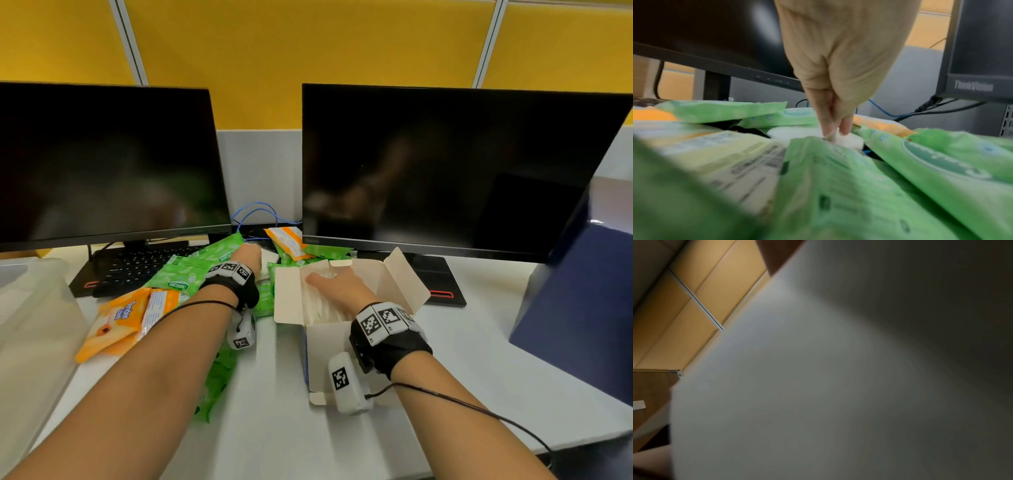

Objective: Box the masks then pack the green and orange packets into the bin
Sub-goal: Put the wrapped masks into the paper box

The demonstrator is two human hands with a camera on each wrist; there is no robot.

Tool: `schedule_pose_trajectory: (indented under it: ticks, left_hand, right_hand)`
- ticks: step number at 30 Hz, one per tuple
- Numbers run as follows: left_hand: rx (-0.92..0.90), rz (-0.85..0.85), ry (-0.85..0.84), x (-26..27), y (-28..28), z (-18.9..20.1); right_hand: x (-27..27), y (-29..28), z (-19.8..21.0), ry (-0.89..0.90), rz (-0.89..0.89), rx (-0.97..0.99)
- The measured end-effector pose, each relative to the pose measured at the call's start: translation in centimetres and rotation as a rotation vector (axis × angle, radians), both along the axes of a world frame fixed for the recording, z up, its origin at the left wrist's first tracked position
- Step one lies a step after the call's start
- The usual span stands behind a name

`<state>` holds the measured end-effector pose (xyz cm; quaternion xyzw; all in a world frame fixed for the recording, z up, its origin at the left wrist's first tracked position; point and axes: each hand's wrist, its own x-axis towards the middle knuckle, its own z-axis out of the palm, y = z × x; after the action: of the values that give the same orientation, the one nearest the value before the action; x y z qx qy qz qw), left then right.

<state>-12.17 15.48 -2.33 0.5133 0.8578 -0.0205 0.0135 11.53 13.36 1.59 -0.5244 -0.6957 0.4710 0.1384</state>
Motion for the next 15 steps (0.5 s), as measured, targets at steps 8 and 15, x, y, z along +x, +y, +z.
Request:
schedule_pose_trajectory:
  ticks: [8, 15]
  left_hand:
    - [-0.058, 0.118, -0.101, -0.8, -2.7, -2.7]
    - [-0.003, 0.082, -0.147, 0.3, -2.7, -2.4]
  right_hand:
    - [0.4, -1.5, 1.1, 0.007, 0.017, 0.032]
    - [0.4, -1.6, 1.1, 0.000, 0.006, 0.022]
